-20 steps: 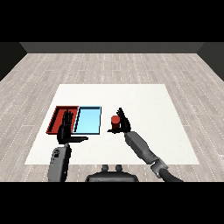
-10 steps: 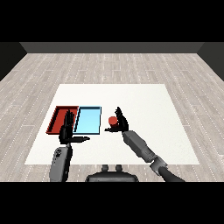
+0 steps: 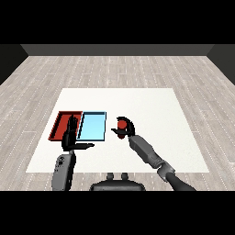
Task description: Pick the red can and put it in the red box
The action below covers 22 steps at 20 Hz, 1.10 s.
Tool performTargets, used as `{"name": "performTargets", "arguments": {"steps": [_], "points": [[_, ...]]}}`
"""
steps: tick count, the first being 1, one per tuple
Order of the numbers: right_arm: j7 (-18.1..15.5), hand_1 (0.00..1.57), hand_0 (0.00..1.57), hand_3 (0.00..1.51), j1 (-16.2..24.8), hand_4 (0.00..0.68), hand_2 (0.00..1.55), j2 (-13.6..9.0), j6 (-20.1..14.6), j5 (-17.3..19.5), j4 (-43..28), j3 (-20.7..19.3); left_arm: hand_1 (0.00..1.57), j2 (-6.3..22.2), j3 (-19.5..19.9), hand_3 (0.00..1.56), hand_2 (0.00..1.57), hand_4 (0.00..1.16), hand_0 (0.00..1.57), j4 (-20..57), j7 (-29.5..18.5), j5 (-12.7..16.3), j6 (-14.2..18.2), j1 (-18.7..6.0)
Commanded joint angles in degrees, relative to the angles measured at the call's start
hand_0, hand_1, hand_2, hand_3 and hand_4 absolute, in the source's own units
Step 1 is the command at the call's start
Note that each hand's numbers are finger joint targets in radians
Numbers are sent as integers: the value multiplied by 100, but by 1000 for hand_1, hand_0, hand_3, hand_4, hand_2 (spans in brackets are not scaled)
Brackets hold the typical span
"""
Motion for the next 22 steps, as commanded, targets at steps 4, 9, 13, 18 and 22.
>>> {"name": "performTargets", "arguments": {"steps": [4, 9, 13, 18, 22], "points": [[222, 1571, 1571, 1432, -244, 570, 1486, 11, -350, -129, 347, 263, 0, 39, 28, 0, 0, 0, 0, -129, 209, 54, 6, -51], [415, 1571, 1571, 1432, 59, 577, 1489, 11, -404, 337, -26, -77, 0, -9, -105, 0, 0, 0, 0, -239, -114, -73, -37, 291], [465, 1571, 1571, 1426, -70, 581, 1486, 10, -190, 678, 124, -436, 0, 120, 1, 0, 0, 0, 0, -536, 223, 30, -62, 263], [806, 1571, 1571, 1411, 64, 595, 1481, -136, -543, 837, -661, -426, 0, 68, 31, 0, 0, 0, 0, -23, -97, -19, -68, 71], [392, 1571, 1571, 1407, 83, 604, 1479, -114, -501, 1095, -666, -548, 0, -139, -219, 0, 0, 0, 0, 55, -372, -244, 35, 264]]}}
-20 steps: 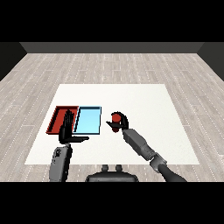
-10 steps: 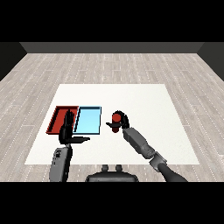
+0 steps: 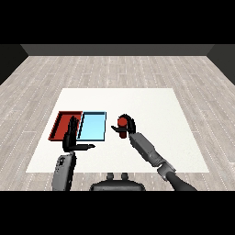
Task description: Pick the red can and put it in the red box
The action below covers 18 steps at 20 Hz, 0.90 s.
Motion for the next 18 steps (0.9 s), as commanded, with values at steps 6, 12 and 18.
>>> {"name": "performTargets", "arguments": {"steps": [6, 12, 18], "points": [[848, 1571, 1571, 1401, 884, 595, 1473, -711, -719, 732, -2533, 212, 0, 3, -197, 0, 0, 0, 0, -222, 27, -53, -131, 116], [1246, 1518, 1518, 1400, 890, 600, 1453, -1083, -966, 1115, -3490, 31, 0, -155, -617, 0, 0, 0, 0, -512, 591, 53, -275, 13], [1842, 1518, 1518, 1400, 1331, 600, 1453, -808, -1501, 1812, -4588, 221, 0, -260, -908, 0, 0, 0, 0, -404, 724, 153, -163, -165]]}}
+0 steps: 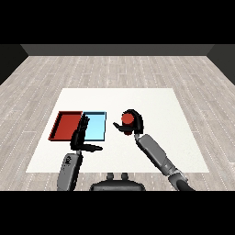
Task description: Pick the red can and put it in the red box
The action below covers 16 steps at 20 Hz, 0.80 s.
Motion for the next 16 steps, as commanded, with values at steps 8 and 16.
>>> {"name": "performTargets", "arguments": {"steps": [8, 16], "points": [[136, 1571, 1571, 1400, 40, 636, 1459, 195, 223, 618, -916, -245, 0, -34, -1006, 0, 0, 0, 0, -366, 1130, -120, 395, -483], [146, 1571, 1571, 1424, 881, 633, 1481, 99, 605, 1009, -1836, -494, 0, -34, -1576, 0, 0, 0, 0, 430, 987, 114, 844, -950]]}}
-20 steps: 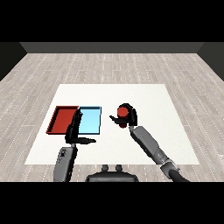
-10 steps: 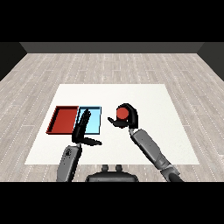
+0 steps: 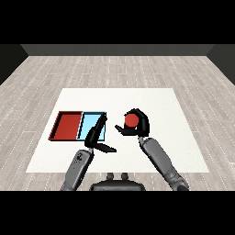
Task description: Pick the red can and put it in the red box
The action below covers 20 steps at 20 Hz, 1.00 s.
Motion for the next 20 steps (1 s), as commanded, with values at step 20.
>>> {"name": "performTargets", "arguments": {"steps": [20], "points": [[514, 1571, 1571, 1412, 51, 633, 1476, 822, 420, 985, -429, -95, 0, -9, -875, 0, 0, 0, 0, 1649, -25, 1229, 713, -1113]]}}
